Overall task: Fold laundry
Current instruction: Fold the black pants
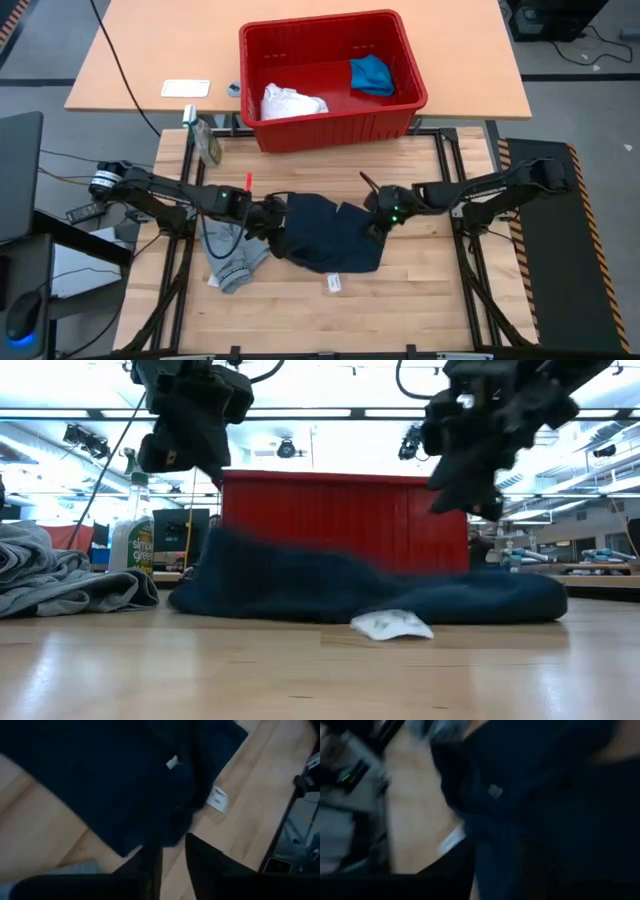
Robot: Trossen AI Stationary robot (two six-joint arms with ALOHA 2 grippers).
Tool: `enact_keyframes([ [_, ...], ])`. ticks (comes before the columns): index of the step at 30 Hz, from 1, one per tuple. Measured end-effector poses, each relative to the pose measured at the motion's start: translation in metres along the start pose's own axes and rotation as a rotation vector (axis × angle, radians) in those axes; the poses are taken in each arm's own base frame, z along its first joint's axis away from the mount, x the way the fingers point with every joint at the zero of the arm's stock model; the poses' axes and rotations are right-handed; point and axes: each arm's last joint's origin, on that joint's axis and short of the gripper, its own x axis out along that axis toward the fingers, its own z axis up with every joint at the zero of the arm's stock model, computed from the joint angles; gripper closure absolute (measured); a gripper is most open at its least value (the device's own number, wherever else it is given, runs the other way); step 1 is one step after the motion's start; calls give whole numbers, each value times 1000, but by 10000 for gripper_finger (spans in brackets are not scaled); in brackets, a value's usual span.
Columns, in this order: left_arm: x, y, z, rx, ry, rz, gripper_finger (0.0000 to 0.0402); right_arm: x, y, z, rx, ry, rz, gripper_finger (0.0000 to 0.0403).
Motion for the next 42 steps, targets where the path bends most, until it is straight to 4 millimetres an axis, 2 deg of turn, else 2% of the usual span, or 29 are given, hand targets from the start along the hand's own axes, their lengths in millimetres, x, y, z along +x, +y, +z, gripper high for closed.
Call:
enact_keyframes([
  [3, -1, 6, -4, -4, 41, 55, 289, 8, -14, 10, -11, -59, -72, 228],
  [6, -3, 5, -1, -12, -29, 77, 273, 20, -30, 10, -16, -4, -122, 215],
  [9, 8, 5, 5, -24, -79, 97, 268, 36, -42, 3, -29, 79, -165, 215],
  [13, 44, 9, 6, -23, -80, 72, 272, 53, -53, -11, -23, 163, -265, 235],
  [17, 82, 20, 1, -56, -30, 55, 276, 55, -54, -17, 112, 181, -345, 254],
  [20, 99, 33, 1, -70, 22, 94, 276, 48, -52, -23, 254, 200, -388, 256],
  [24, 112, 46, 8, 49, 81, 84, 276, 42, -43, -29, 362, 242, -353, 256],
  [29, 115, 64, 28, 190, 69, 74, 276, 38, -26, -37, 450, 356, -213, 256],
  [32, 113, 78, 45, 312, 20, 82, 276, 33, -17, -38, 490, 366, -174, 256],
  [37, 99, 92, 83, 520, -96, 98, 276, 21, -6, -27, 517, 191, -149, 256],
  [42, 81, 89, 114, 608, -126, 72, 276, 13, -18, -10, 533, -36, -242, 258],
])
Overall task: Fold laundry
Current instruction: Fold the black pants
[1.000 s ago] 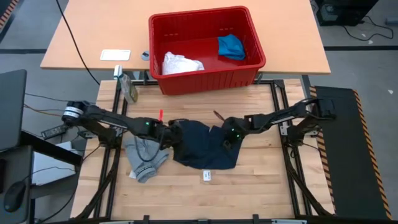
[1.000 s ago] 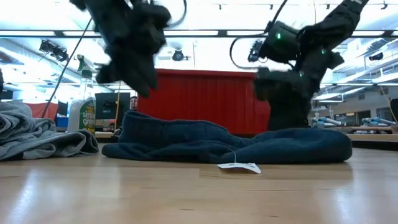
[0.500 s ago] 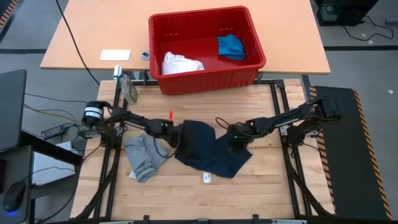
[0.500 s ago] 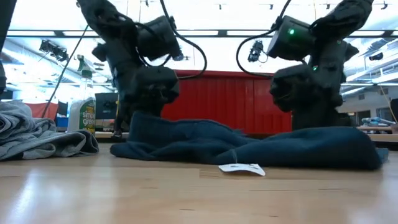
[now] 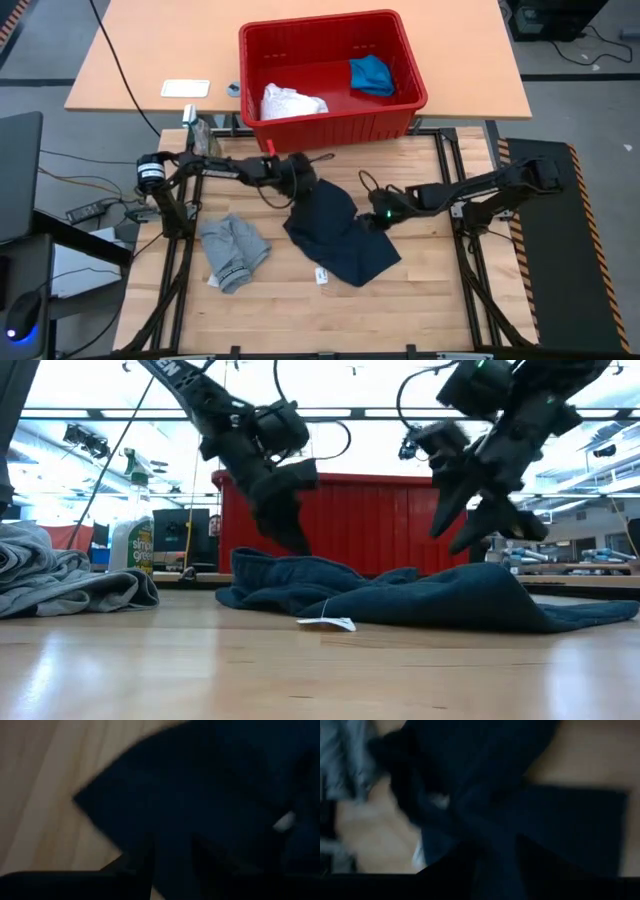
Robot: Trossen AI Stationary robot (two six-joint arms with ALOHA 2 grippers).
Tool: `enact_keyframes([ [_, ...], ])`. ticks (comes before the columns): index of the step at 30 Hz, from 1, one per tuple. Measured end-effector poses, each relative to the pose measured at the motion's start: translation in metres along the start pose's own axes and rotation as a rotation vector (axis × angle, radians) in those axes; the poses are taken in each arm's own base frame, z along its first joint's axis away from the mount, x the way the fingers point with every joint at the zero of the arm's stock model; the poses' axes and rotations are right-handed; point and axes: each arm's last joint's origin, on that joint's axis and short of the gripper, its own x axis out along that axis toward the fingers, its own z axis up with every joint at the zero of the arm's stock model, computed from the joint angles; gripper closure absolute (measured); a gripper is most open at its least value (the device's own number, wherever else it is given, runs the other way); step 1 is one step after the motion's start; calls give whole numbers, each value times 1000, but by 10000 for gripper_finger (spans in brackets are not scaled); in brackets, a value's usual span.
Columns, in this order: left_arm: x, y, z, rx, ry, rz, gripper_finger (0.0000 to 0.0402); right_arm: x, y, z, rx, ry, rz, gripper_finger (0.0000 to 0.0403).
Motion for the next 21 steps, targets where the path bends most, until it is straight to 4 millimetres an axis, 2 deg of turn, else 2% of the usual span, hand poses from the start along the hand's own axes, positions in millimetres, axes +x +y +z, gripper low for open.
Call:
enact_keyframes([
  [4, -5, -7, 24, 31, -97, -273, 276, 9, -8, 14, 26, -41, -47, 263],
  [6, 2, -17, 26, 84, -97, -309, 276, 17, -12, 18, 24, -17, -56, 265],
  [13, 43, -35, 5, 142, 31, -343, 276, 44, -26, 26, 73, 99, -77, 271],
  [16, 53, -39, -8, 129, 129, -356, 276, 49, -31, 30, 108, 104, -98, 278],
  [18, 52, -42, -14, 120, 189, -418, 276, 50, -34, 34, 127, 88, -116, 284],
  [21, 37, -51, -23, 161, 282, -545, 282, 49, -40, 44, 174, 37, -151, 294],
])
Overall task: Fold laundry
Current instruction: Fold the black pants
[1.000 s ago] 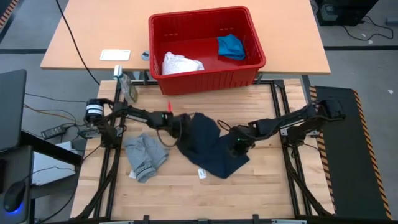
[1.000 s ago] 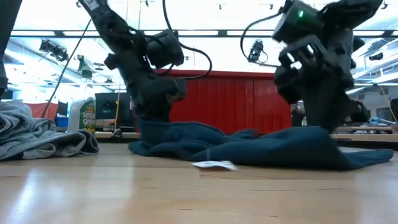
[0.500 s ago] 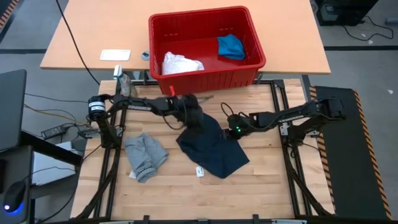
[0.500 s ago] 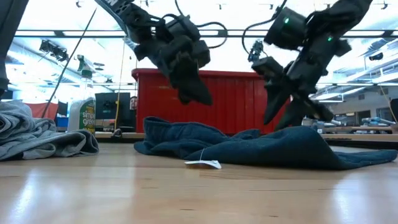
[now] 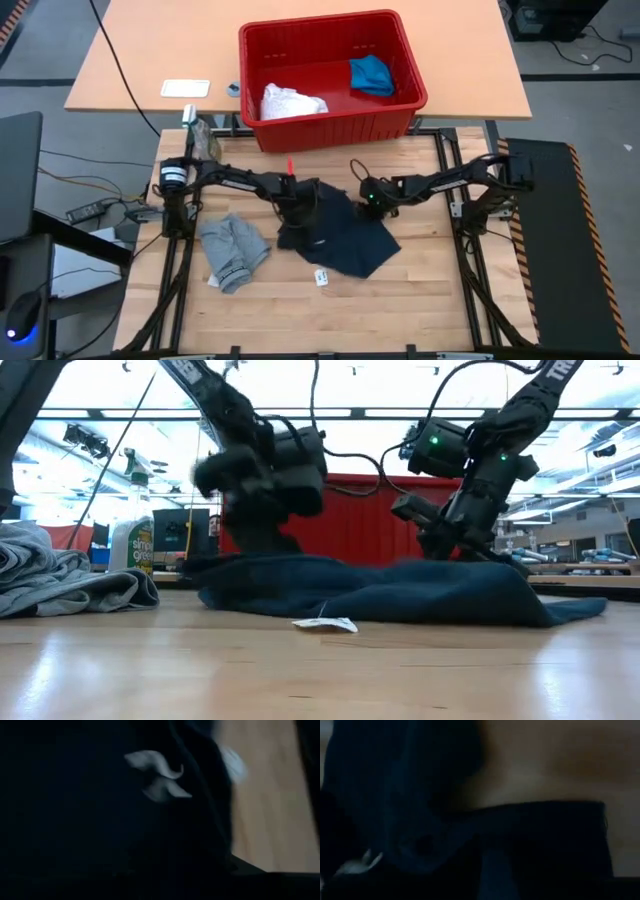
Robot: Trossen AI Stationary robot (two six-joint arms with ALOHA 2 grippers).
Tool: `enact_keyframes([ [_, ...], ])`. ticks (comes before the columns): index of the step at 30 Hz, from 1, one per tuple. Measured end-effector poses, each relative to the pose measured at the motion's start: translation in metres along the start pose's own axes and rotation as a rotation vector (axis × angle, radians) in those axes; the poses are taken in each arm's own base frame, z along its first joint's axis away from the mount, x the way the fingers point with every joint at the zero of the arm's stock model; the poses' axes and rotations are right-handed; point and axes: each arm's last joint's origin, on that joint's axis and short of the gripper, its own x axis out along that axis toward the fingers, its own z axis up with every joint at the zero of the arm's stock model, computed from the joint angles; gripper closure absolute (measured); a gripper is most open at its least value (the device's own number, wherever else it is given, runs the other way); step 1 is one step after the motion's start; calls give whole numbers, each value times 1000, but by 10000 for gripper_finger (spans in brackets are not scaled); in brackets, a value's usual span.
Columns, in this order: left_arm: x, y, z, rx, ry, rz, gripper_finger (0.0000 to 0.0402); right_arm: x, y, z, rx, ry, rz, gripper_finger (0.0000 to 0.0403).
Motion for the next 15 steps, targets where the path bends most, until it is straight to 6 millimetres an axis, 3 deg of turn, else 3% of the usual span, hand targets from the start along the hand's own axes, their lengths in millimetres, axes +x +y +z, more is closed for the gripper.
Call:
enact_keyframes([
  [4, -24, -19, 0, 102, 3, -7, 294, -4, -6, 16, 62, -69, -17, 307],
  [10, -62, -26, 9, 175, -128, 55, 308, -17, -11, 30, 88, -158, -18, 320],
  [15, -63, -18, 18, 126, -214, 128, 314, -32, -6, 31, -33, -169, 44, 322],
])
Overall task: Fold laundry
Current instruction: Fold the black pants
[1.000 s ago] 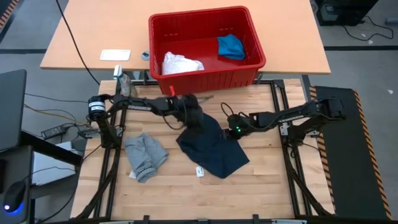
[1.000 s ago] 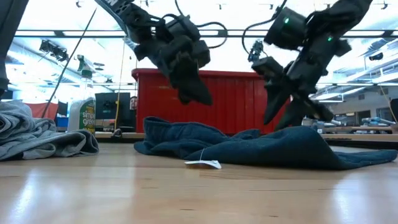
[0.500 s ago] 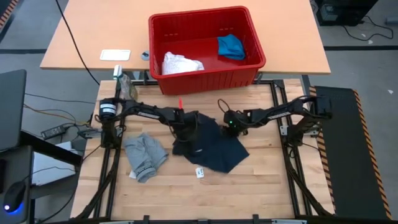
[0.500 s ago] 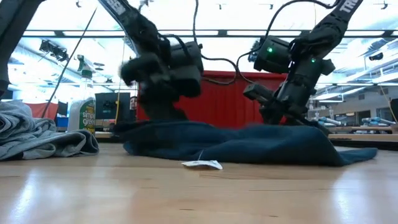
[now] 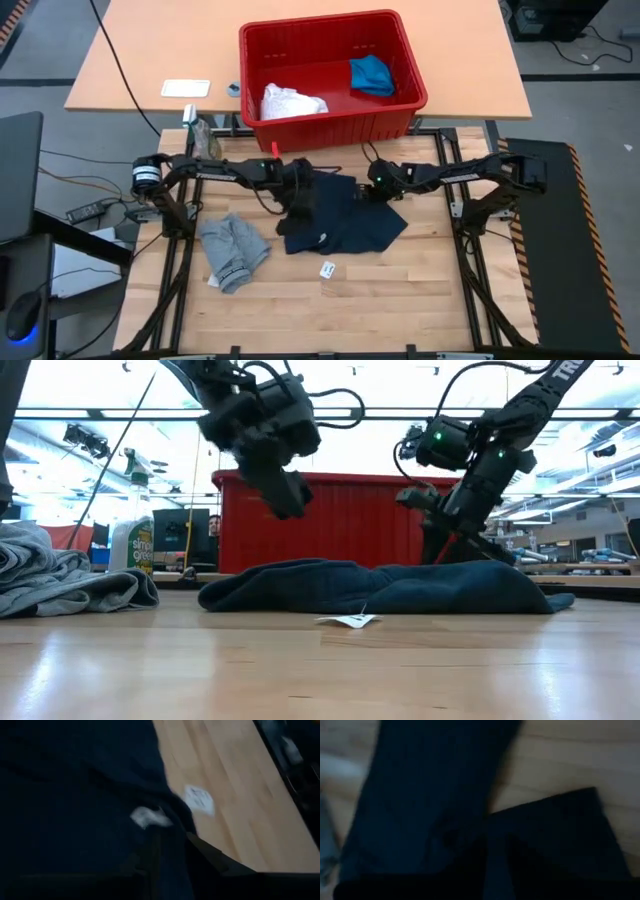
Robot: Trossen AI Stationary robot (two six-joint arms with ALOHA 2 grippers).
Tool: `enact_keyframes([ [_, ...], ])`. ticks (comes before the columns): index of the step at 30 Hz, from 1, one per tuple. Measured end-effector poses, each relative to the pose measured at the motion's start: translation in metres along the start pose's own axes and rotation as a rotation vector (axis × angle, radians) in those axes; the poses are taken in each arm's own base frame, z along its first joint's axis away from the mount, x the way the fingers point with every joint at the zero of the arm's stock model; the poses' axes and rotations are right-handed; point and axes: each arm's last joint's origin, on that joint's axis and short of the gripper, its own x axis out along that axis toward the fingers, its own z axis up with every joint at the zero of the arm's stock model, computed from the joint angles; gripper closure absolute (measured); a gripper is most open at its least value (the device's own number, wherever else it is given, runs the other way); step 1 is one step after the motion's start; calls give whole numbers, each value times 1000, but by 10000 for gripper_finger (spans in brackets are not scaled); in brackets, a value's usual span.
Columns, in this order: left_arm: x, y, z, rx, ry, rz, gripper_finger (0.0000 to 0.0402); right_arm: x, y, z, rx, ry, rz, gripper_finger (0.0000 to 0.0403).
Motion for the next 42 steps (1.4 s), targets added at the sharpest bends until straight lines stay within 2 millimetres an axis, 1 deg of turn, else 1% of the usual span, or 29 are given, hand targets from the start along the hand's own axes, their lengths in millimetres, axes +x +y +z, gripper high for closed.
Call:
enact_keyframes([
  [3, 10, 5, 9, -9, -88, 34, 309, -9, 6, -3, -56, 23, 62, 322],
  [5, 17, 6, 17, 1, -166, 38, 296, -15, 10, -7, -77, 44, 92, 322],
  [8, 27, 8, 26, -27, -255, 43, 260, -23, 14, -13, -93, 68, 126, 322],
  [10, 38, 12, 28, -52, -291, 67, 228, -29, 14, -17, -73, 88, 114, 322],
  [14, 62, 21, 23, -58, -311, 101, 161, -41, 6, -23, -31, 149, 50, 322],
  [17, 81, 28, 18, -57, -319, 174, 125, -52, 0, -27, -69, 172, 8, 322],
  [19, 91, 31, 15, -68, -328, 242, 111, -59, -2, -28, -110, 184, 1, 322],
  [21, 100, 31, 14, -74, -349, 258, 106, -65, -5, -30, -147, 195, -8, 322],
  [24, 111, 27, 10, -81, -326, 263, 105, -72, -7, -31, -203, 196, -2, 322],
  [27, 116, 23, 5, -83, -275, 312, 118, -77, -8, -34, -298, 207, -1, 315],
  [30, 118, 18, 3, -40, -237, 319, 155, -81, -12, -39, -388, 210, -48, 303],
  [33, 116, 7, 4, -31, -200, 304, 213, -81, -12, -44, -463, 194, -78, 294],
  [38, 113, -6, 11, -60, -229, 285, 328, -79, -8, -55, -701, 228, -49, 291],
  [40, 109, -11, 15, -76, -248, 277, 372, -78, -6, -61, -793, 249, -38, 286],
  [42, 100, -19, 22, -82, -271, 273, 389, -78, -4, -70, -892, 274, -21, 273],
])
